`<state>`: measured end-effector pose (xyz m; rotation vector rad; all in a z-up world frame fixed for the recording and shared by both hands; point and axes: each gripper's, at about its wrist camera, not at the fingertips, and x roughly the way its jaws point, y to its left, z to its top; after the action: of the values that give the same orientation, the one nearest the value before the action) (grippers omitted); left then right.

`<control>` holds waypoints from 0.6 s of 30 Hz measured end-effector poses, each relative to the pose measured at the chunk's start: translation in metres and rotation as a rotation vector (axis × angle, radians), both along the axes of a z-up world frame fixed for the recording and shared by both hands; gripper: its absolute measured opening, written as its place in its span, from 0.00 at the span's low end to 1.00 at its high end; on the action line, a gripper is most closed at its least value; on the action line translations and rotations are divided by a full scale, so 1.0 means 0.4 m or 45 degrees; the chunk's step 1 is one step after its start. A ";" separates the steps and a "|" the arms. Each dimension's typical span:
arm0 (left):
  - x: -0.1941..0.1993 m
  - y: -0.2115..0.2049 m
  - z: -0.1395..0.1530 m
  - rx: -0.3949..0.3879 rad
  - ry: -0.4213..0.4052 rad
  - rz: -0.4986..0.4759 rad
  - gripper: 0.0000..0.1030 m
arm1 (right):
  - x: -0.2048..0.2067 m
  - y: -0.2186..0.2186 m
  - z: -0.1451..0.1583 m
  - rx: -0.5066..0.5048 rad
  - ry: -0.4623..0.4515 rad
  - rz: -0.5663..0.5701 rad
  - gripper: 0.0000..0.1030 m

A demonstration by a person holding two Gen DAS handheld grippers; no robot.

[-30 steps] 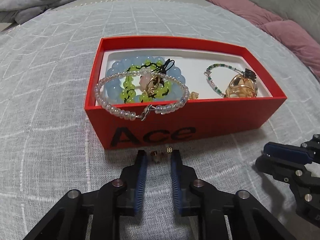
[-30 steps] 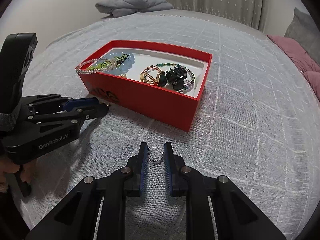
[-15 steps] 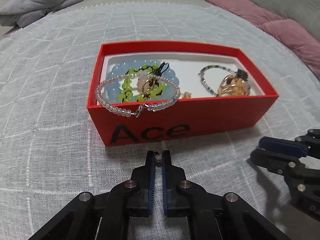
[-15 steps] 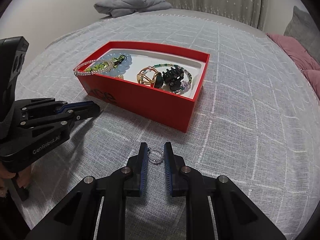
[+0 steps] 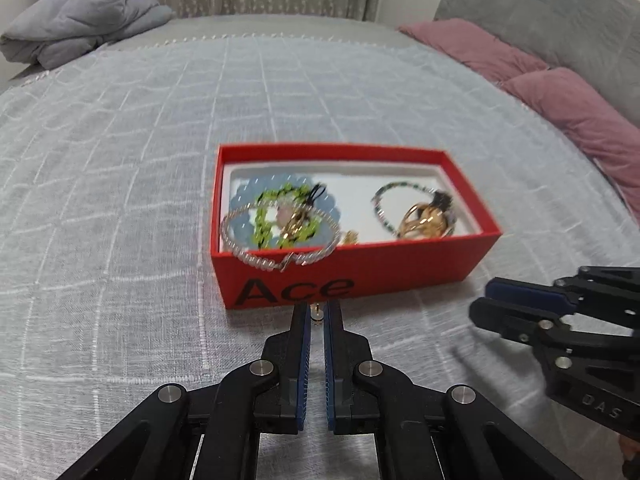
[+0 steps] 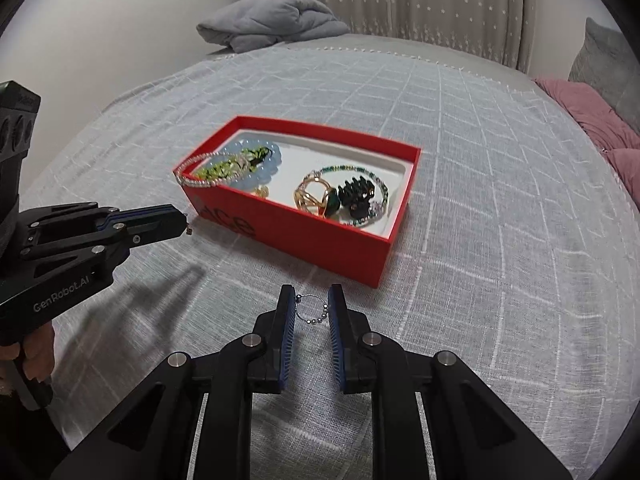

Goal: Organize jewelry
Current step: 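Carry the silver ring and gold charm into the red box with both tools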

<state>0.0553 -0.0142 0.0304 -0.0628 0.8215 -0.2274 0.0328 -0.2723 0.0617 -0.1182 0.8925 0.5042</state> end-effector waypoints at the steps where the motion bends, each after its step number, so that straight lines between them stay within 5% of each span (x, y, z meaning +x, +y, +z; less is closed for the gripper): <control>1: -0.003 0.002 0.007 -0.006 -0.006 -0.002 0.01 | -0.001 0.000 0.004 0.005 -0.003 -0.001 0.17; 18: 0.067 -0.021 0.079 -0.079 -0.020 0.020 0.01 | 0.079 -0.036 0.106 0.103 -0.086 -0.117 0.17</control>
<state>0.0820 -0.0226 0.0618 -0.1257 0.7977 -0.2384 0.0644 -0.2867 0.1039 -0.0200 0.8064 0.4472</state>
